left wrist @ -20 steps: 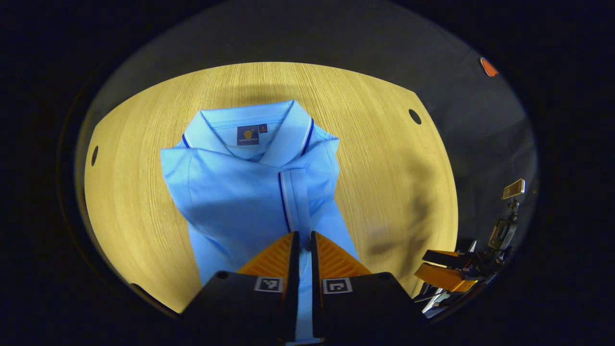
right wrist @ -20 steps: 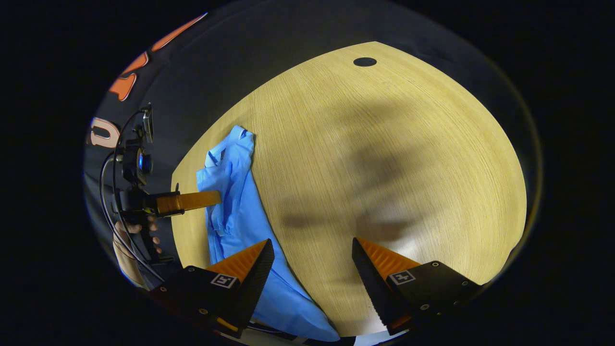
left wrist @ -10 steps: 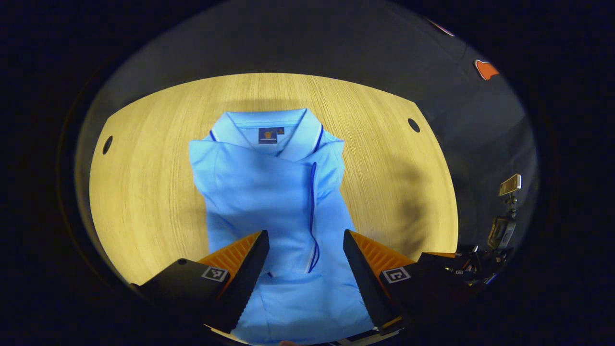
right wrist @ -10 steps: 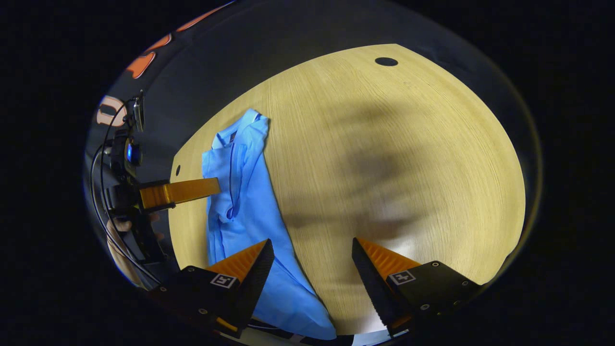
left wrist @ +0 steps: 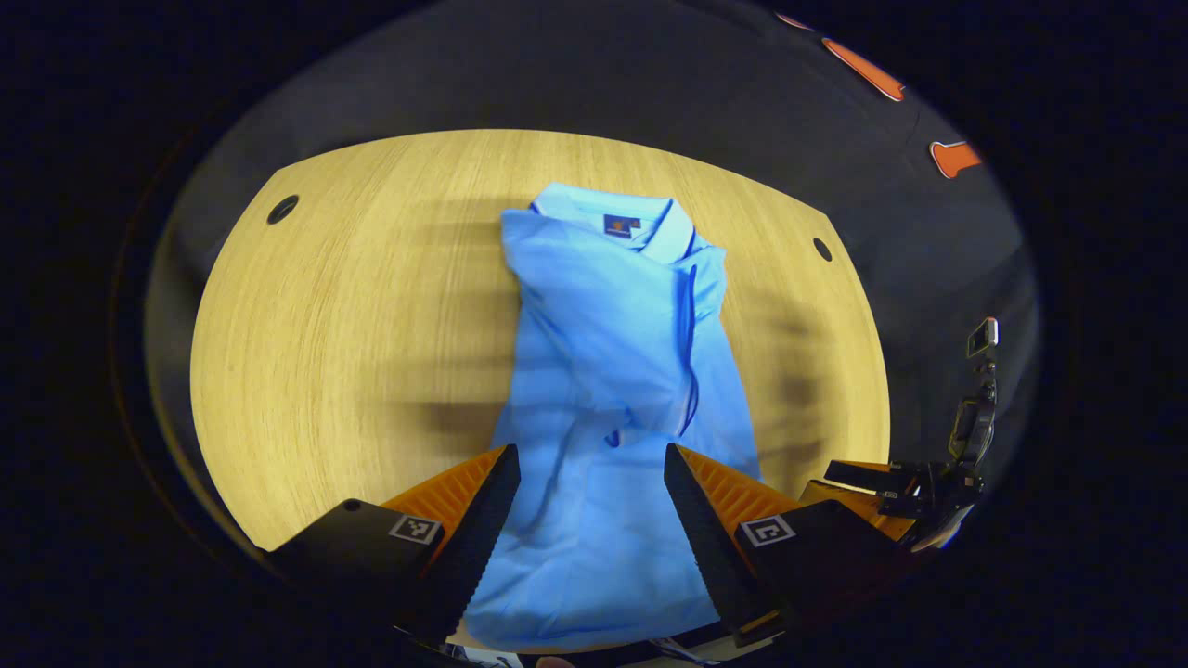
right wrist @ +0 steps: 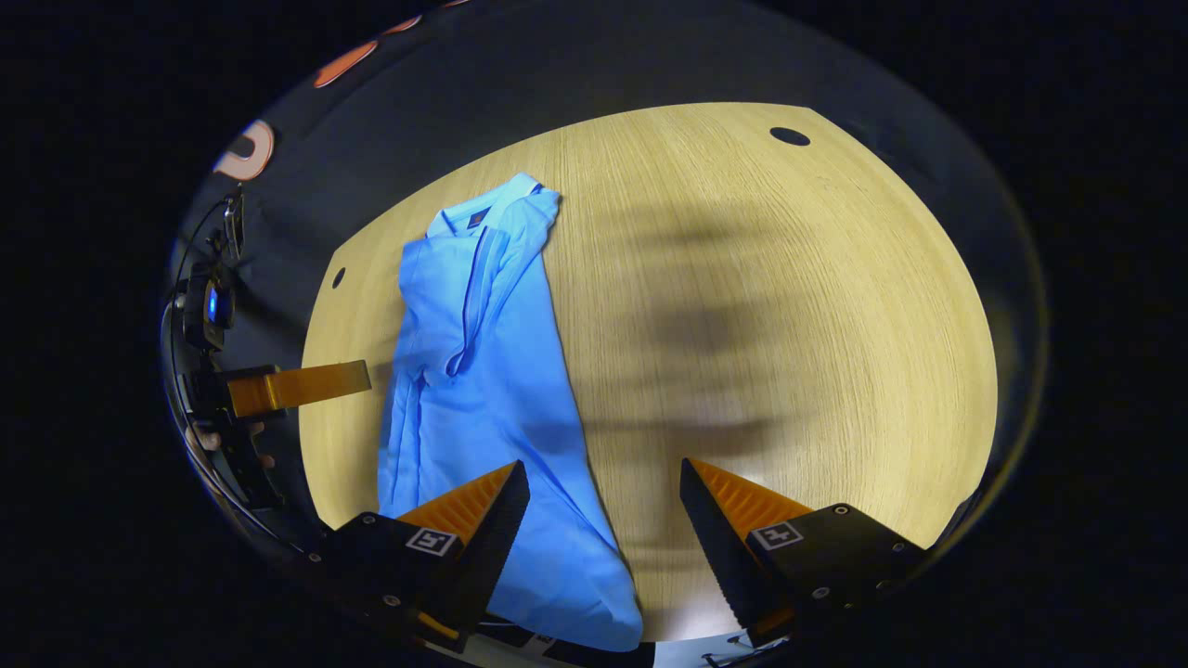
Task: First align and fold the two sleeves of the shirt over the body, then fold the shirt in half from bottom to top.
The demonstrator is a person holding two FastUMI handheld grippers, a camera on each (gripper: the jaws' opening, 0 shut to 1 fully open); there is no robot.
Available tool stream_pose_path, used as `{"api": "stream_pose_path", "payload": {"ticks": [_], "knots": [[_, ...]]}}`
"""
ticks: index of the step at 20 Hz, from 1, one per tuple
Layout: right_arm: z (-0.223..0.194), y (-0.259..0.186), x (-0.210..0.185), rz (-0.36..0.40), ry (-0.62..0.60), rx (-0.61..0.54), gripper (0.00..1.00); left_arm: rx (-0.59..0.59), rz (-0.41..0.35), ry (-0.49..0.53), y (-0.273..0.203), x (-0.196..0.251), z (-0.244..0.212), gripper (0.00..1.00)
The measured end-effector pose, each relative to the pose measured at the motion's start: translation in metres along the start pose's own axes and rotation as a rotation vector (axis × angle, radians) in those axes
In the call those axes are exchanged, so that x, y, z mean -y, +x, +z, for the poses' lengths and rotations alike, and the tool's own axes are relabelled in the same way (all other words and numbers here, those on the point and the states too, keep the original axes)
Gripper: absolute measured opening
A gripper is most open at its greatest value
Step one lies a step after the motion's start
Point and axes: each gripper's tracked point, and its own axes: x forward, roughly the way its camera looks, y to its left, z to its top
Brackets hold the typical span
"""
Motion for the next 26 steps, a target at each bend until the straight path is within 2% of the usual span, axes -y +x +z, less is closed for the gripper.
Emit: {"api": "stream_pose_path", "payload": {"ticks": [4, 11, 17, 26], "knots": [[-0.025, -0.003, -0.010, -0.045, -0.032, 0.002, 0.99, -0.014, 0.051, 0.026, -0.010, -0.033, -0.040, 1.00], [-0.102, -0.007, -0.020, -0.101, -0.054, -0.072, 0.99, -0.094, 0.070, 0.073, -0.029, -0.062, -0.130, 1.00], [-0.150, -0.005, -0.027, -0.127, -0.054, -0.117, 0.99, -0.114, 0.113, 0.081, -0.040, -0.083, -0.180, 1.00], [-0.203, 0.002, -0.013, -0.214, -0.124, -0.192, 0.99, -0.200, 0.118, -0.012, -0.034, -0.091, -0.253, 1.00]]}}
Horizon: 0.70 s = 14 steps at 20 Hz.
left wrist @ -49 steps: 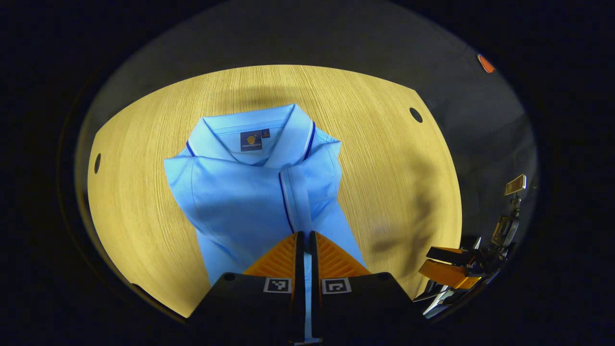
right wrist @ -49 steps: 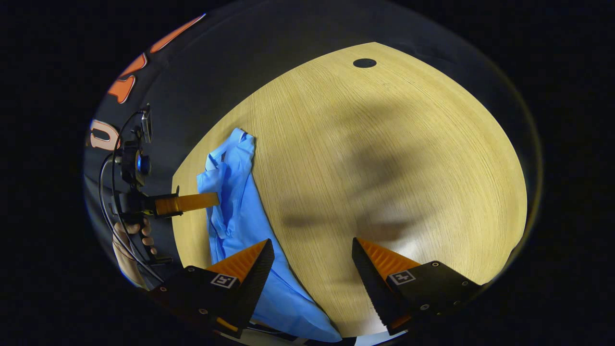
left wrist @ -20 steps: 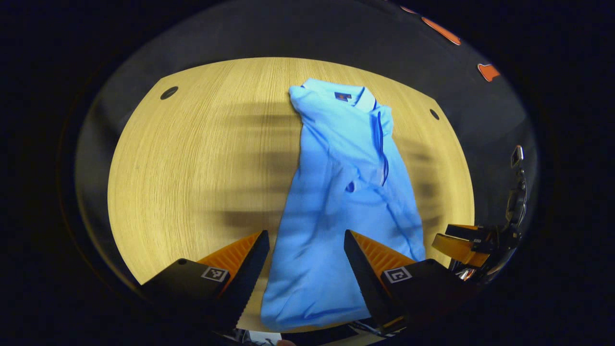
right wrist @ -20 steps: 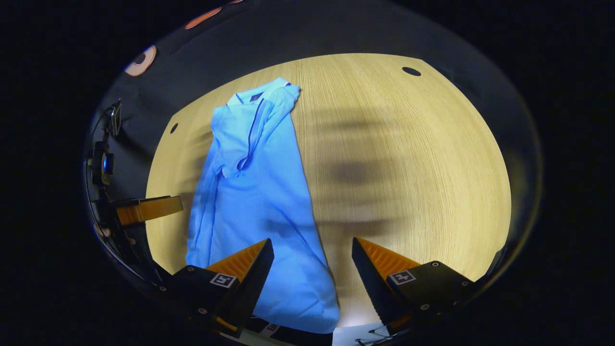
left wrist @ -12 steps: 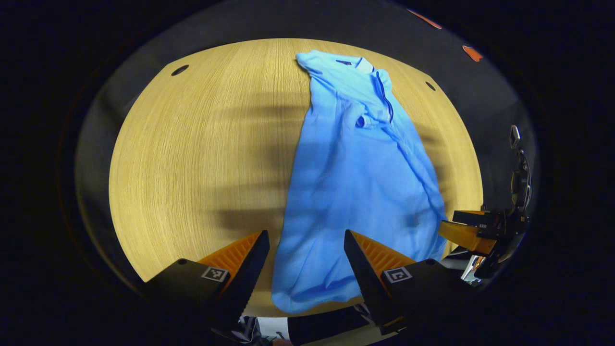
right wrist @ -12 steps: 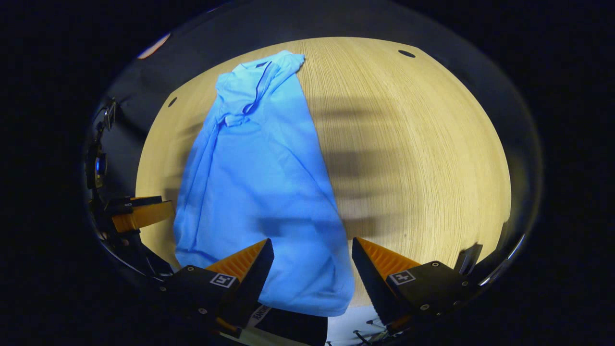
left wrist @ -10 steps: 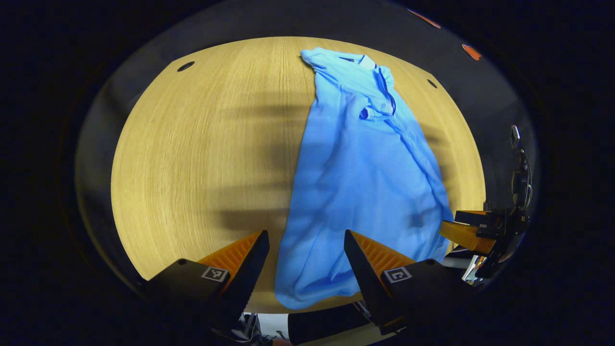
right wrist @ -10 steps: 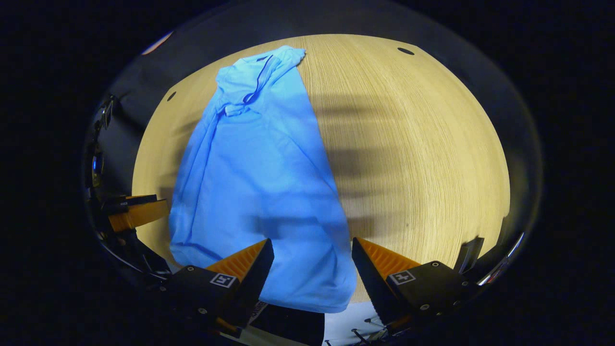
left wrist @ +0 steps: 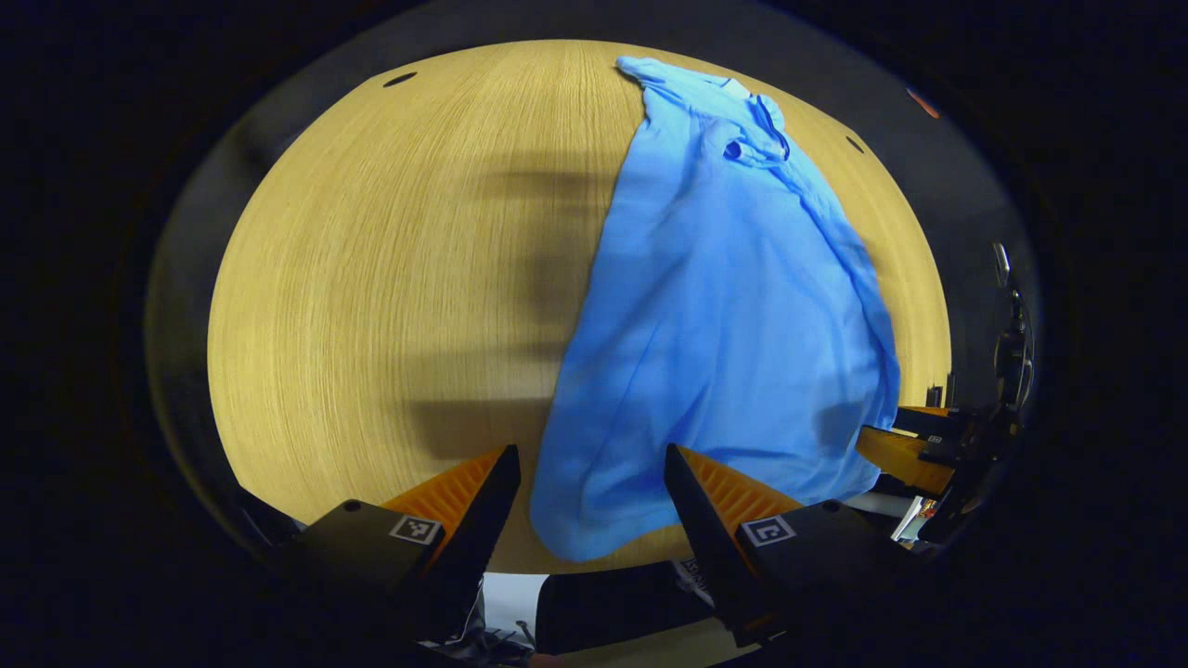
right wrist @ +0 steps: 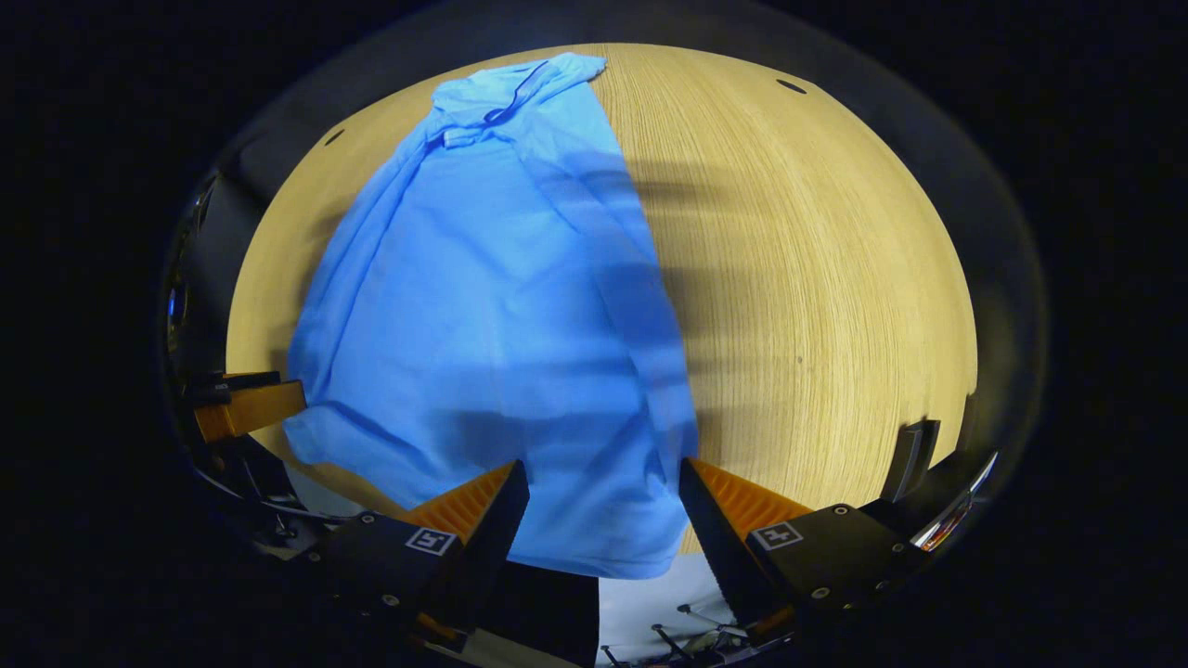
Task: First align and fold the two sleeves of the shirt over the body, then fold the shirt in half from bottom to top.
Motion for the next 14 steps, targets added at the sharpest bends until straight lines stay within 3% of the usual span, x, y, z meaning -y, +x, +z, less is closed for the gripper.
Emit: {"api": "stream_pose_path", "payload": {"ticks": [9, 11, 12, 13, 14], "knots": [[-0.0019, 0.0053, 0.0000, -0.041, -0.052, 0.001, 0.96, -0.003, 0.122, 0.071, 0.0100, -0.0008, -0.0038, 0.99], [-0.0043, 0.0048, -0.0029, -0.041, -0.056, -0.004, 0.89, 0.006, 0.125, 0.067, 0.0079, -0.0005, -0.0042, 0.98], [-0.0034, 0.0045, -0.0036, -0.040, -0.064, -0.002, 0.77, 0.013, 0.123, 0.059, 0.0089, -0.0004, -0.0038, 0.95], [-0.0035, 0.0054, -0.0041, -0.038, -0.070, 0.002, 0.71, 0.022, 0.120, 0.037, 0.0090, -0.0005, -0.0014, 0.78], [-0.0032, 0.0050, -0.0038, -0.033, -0.073, 0.007, 0.53, 0.028, 0.114, 0.022, 0.0093, 0.0002, -0.0015, 0.61]]}}
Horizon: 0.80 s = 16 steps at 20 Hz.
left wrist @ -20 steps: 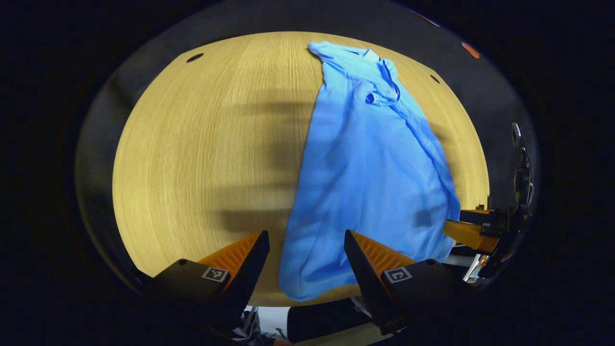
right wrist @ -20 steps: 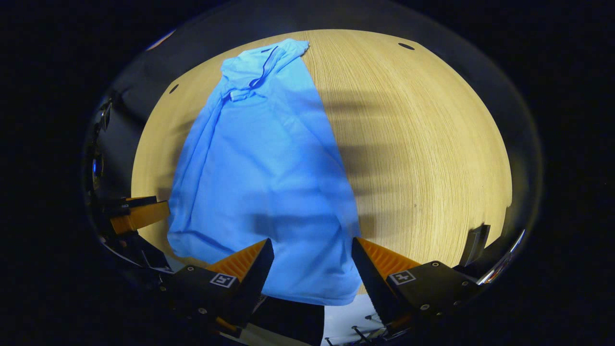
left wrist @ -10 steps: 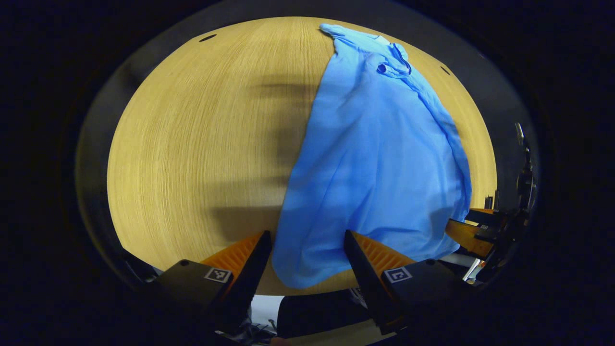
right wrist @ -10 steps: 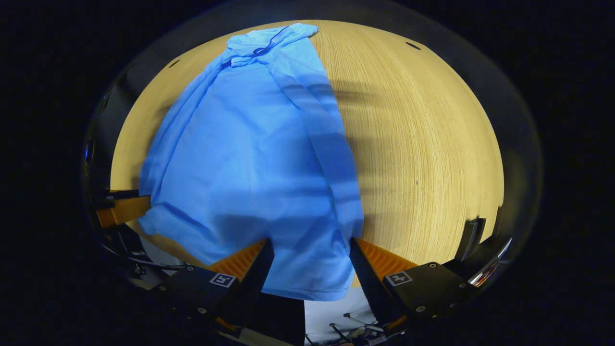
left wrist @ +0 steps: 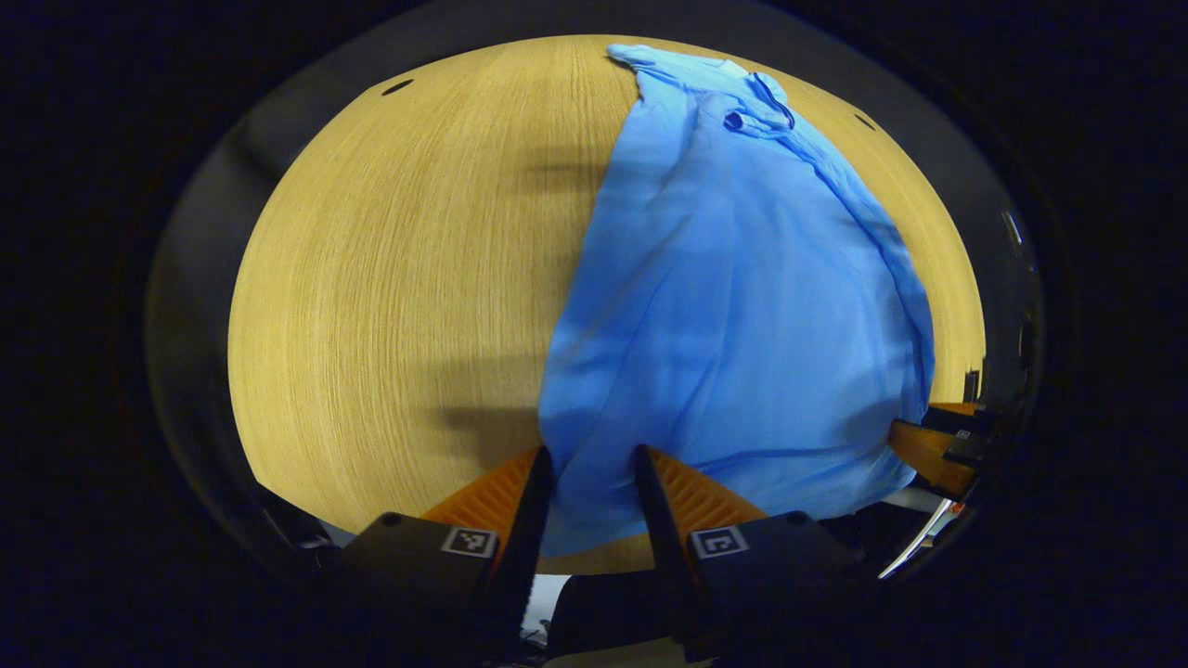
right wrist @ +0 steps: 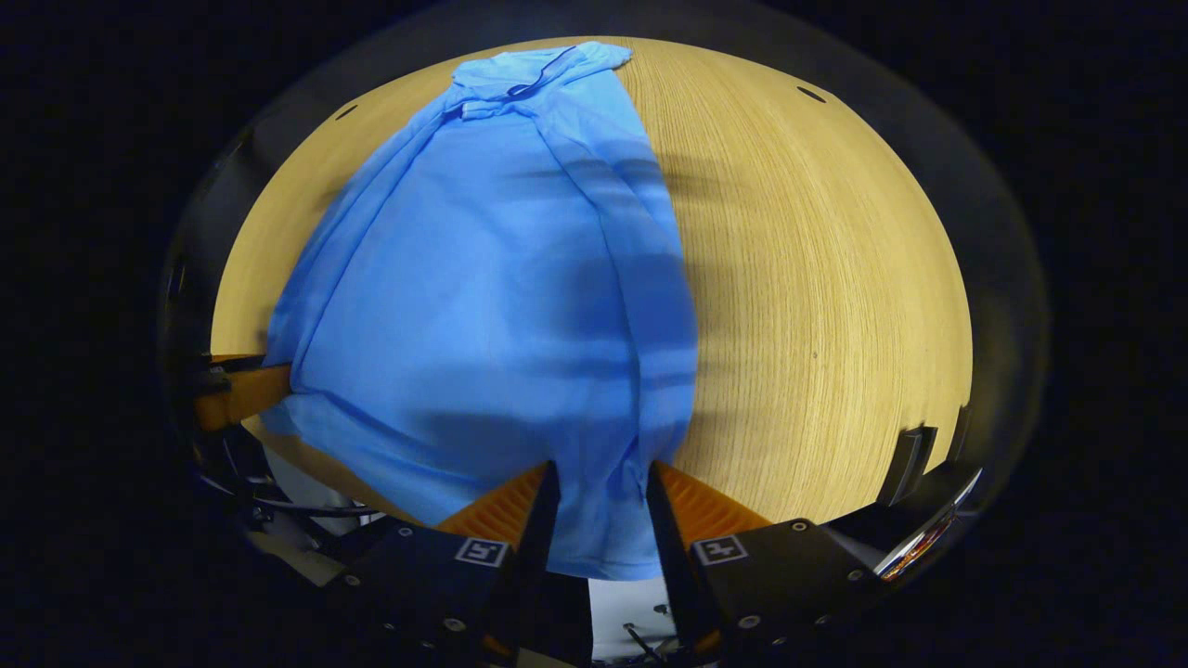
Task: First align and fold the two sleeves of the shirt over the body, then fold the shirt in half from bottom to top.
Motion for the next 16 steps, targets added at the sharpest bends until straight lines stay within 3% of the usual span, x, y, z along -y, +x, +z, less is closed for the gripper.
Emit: {"api": "stream_pose_path", "payload": {"ticks": [1, 2, 4, 10, 16], "knots": [[0.001, 0.000, 0.001, 0.002, 0.004, 0.005, 0.45, 0.003, -0.011, -0.002, 0.002, 0.002, 0.001, 0.54], [0.001, 0.000, 0.002, 0.008, 0.019, 0.012, 0.30, 0.001, -0.026, -0.021, 0.002, 0.006, 0.000, 0.34], [0.002, -0.001, 0.001, 0.036, 0.035, 0.013, 0.04, -0.012, -0.043, -0.024, 0.002, 0.011, -0.001, 0.13], [0.011, -0.007, 0.003, 0.073, 0.056, 0.013, 0.01, -0.021, -0.102, -0.067, 0.002, 0.016, -0.001, 0.12], [0.063, -0.026, 0.009, 0.096, 0.046, 0.089, 0.01, 0.058, -0.095, -0.020, -0.016, 0.018, 0.040, 0.12]]}}
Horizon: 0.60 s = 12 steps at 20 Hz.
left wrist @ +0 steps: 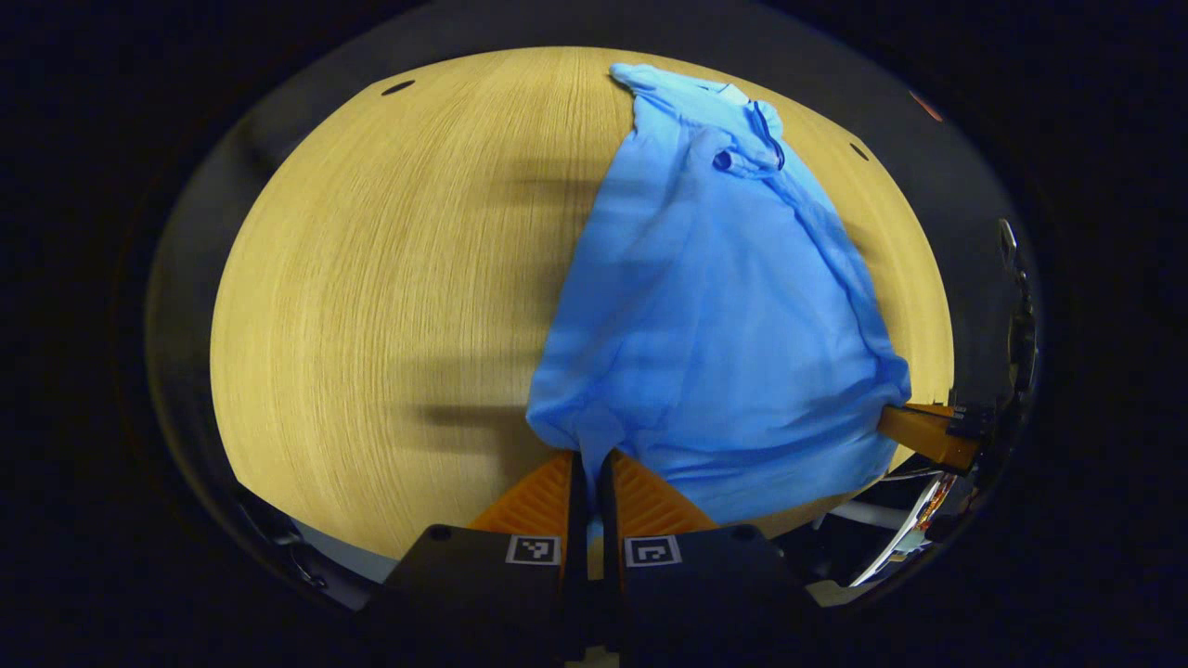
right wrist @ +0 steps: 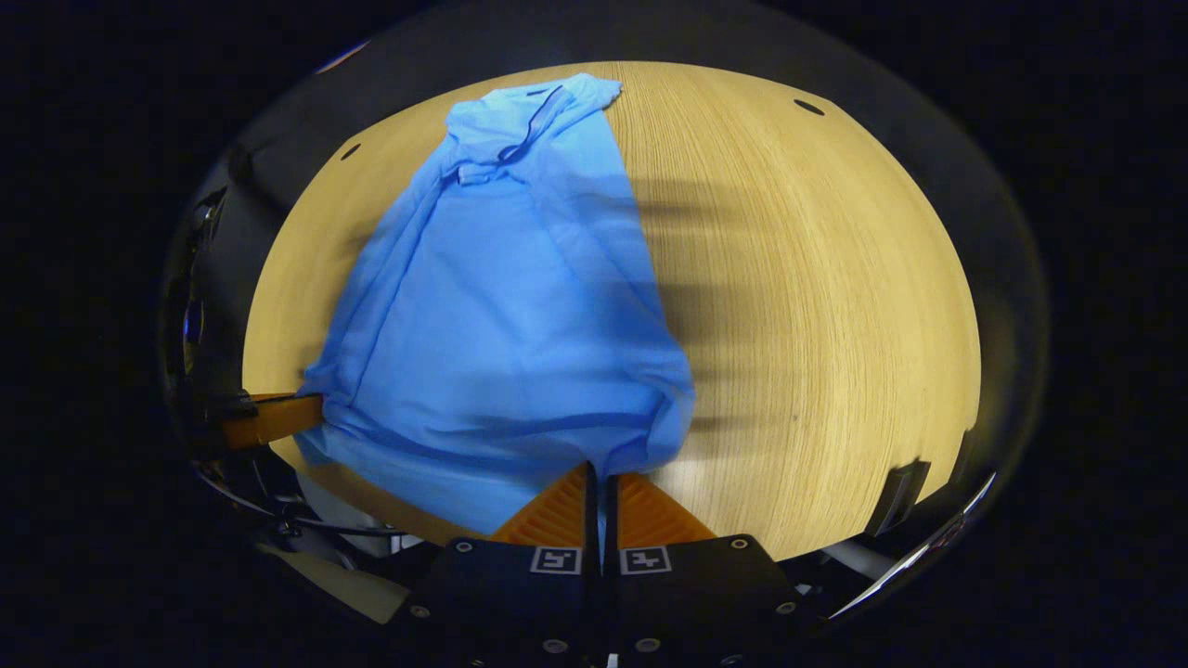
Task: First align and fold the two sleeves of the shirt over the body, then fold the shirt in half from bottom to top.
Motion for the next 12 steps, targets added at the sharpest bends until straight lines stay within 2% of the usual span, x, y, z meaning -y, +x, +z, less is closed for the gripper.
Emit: {"api": "stream_pose_path", "payload": {"ticks": [9, 12], "knots": [[0.124, -0.018, 0.007, 0.013, -0.043, 0.160, 0.01, 0.129, 0.021, 0.001, -0.018, 0.002, 0.103, 0.12], [0.164, -0.020, 0.012, -0.005, -0.074, 0.205, 0.01, 0.164, 0.022, -0.006, -0.023, 0.002, 0.142, 0.12]]}}
